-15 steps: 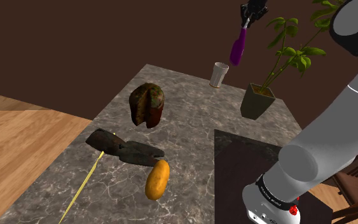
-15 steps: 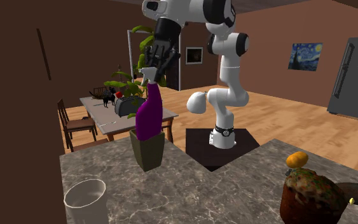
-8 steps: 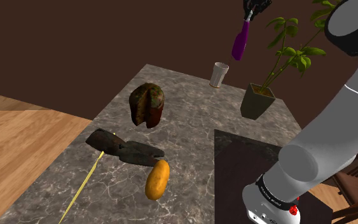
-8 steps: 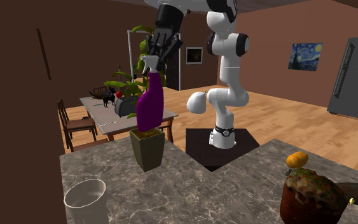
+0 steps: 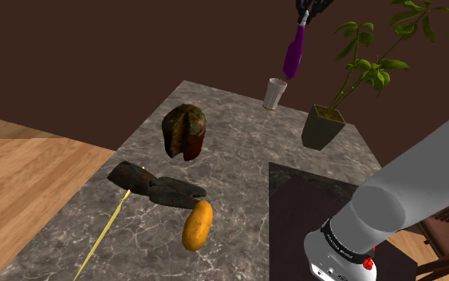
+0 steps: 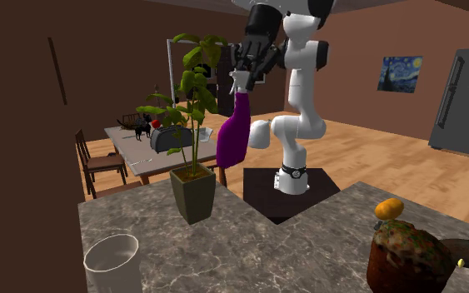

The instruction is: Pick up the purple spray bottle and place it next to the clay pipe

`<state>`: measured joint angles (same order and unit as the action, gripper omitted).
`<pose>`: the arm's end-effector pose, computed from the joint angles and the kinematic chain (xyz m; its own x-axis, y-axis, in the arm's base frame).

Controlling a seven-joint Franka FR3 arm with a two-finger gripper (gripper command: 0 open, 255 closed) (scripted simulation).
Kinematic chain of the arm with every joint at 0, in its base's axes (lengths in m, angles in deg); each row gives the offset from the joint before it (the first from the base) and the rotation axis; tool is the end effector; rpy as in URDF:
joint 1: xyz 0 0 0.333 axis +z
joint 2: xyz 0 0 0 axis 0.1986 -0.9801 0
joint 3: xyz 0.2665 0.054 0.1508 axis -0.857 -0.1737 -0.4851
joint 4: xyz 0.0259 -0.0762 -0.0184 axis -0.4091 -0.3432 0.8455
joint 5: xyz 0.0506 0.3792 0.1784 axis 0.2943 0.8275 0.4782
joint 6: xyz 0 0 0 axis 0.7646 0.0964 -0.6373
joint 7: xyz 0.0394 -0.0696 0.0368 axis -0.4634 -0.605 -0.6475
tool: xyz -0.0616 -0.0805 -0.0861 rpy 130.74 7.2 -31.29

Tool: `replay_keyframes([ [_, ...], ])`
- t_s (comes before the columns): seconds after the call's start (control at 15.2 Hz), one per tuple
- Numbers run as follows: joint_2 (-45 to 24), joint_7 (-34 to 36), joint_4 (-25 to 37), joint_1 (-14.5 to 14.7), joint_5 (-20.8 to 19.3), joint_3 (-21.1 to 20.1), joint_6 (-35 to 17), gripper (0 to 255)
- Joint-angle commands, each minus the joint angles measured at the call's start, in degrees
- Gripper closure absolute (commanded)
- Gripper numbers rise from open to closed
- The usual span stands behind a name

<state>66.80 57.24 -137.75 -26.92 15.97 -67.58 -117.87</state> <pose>0.5143 -0.2506 0.7010 0.7534 -0.5587 0.3467 -0.6231 -0.7750 0.1054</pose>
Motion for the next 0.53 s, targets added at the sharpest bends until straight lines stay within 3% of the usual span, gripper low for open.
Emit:
replay_keyframes([
  [0.0, 2.1, 3.2, -2.4, 1.3, -1.1, -1.8, 0.3, 255],
  [0.46, 7.8, 12.7, -7.9, 4.8, -2.9, -8.0, 2.8, 255],
])
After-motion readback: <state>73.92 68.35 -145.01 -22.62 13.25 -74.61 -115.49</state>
